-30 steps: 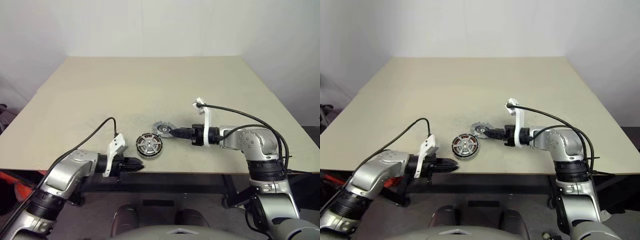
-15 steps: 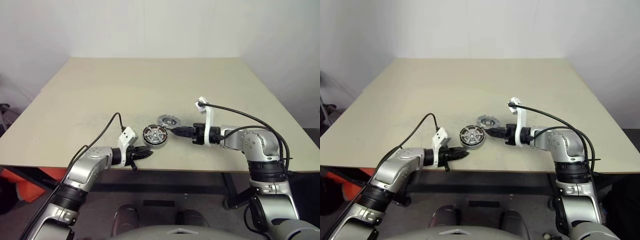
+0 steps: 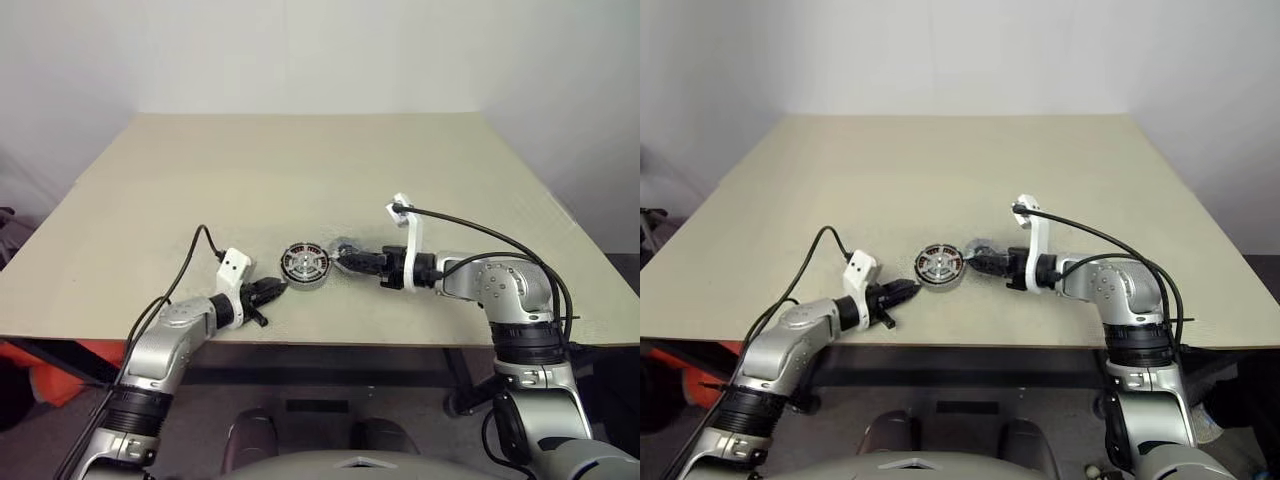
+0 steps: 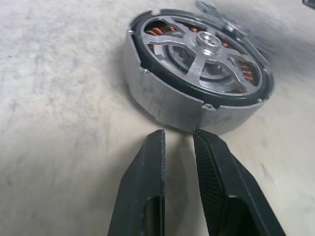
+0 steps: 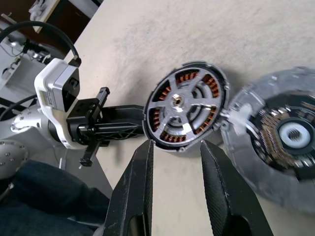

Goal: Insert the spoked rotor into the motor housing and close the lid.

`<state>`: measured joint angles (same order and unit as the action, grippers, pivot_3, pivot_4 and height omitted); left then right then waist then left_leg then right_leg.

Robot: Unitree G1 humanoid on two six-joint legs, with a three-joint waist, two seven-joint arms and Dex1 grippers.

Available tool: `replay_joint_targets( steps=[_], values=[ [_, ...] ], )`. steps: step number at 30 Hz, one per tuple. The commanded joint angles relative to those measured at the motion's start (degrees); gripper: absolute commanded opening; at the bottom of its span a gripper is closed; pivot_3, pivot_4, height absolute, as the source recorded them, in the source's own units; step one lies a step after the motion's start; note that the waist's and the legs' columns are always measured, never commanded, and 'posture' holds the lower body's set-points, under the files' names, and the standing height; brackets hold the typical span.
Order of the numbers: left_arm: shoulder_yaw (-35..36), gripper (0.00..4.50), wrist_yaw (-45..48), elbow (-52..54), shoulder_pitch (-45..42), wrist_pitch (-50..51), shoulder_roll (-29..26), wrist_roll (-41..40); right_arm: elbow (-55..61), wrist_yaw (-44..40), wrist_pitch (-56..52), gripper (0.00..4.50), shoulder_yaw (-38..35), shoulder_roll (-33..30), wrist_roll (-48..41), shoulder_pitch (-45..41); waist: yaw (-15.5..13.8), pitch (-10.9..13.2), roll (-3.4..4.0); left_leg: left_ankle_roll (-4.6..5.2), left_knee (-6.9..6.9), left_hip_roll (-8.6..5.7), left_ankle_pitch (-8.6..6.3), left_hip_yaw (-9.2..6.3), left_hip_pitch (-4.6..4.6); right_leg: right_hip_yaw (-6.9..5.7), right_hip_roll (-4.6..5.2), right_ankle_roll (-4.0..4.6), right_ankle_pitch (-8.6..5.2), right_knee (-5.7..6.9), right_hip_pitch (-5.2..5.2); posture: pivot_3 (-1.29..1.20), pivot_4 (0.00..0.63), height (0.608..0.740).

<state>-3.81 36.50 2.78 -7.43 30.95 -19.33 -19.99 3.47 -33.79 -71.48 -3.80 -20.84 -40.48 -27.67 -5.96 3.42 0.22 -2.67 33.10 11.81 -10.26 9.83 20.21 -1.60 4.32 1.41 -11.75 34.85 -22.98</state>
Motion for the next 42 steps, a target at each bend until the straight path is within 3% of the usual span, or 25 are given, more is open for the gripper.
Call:
replay_joint_targets(
  steps=[1,13,16,20,32,42],
  values=[
    [0.41,1.00,-0.12,4.01,1.14,-0.21,-0.01,-0.73,1.49,0.59,-1.04,1.63,-1.37,0.08,-1.43,-0.71,0.02,0.00,0.00,0.00,-0.01,0.00,0.00,0.00,0.00,0.00,0.00,0.01,0.00,0.00,0.00,0.00,0.000,0.740],
    [4.42,1.00,7.83,7.77,2.12,2.34,-6.88,-7.01,4.66,2.11,-17.85,1.63,-15.08,1.95,-13.13,2.24,0.12,0.00,0.00,0.01,-0.20,-0.02,-0.02,0.02,-0.04,0.04,-0.02,0.02,-0.02,-0.06,-0.07,0.00,0.000,0.740],
    [5.50,1.00,9.29,7.62,1.19,2.37,-8.33,-8.13,3.64,4.21,-20.62,2.21,-17.99,3.36,-13.32,2.94,0.15,0.00,0.00,0.02,-0.20,-0.02,-0.03,0.02,-0.09,0.04,-0.03,0.01,-0.02,-0.04,-0.06,0.00,0.000,0.740],
    [5.93,1.00,10.17,6.10,-0.02,1.65,-9.61,-7.91,2.02,8.12,-21.02,3.53,-18.87,4.96,-12.66,3.91,0.17,0.00,0.01,-0.02,-0.21,-0.02,0.00,0.02,-0.12,0.04,-0.03,0.01,-0.02,-0.03,-0.06,0.00,0.000,0.740],
    [5.18,1.00,10.94,5.71,-0.68,1.42,-10.40,-7.23,-6.86,18.41,-19.32,3.53,-24.39,11.67,-6.56,1.42,0.28,-0.01,0.02,-0.18,-0.37,-0.02,0.09,0.03,-0.11,0.05,-0.03,0.01,-0.02,-0.04,-0.11,0.00,0.000,0.740],
    [5.17,1.00,11.17,5.77,-0.03,0.81,-10.81,-6.79,-16.62,22.42,-4.28,3.53,-27.21,12.18,-1.59,-3.74,0.35,-0.01,0.02,-0.21,-0.36,-0.03,0.11,0.03,-0.20,0.07,-0.02,-0.01,-0.02,-0.04,-0.06,0.00,0.000,0.740]
  ],
)
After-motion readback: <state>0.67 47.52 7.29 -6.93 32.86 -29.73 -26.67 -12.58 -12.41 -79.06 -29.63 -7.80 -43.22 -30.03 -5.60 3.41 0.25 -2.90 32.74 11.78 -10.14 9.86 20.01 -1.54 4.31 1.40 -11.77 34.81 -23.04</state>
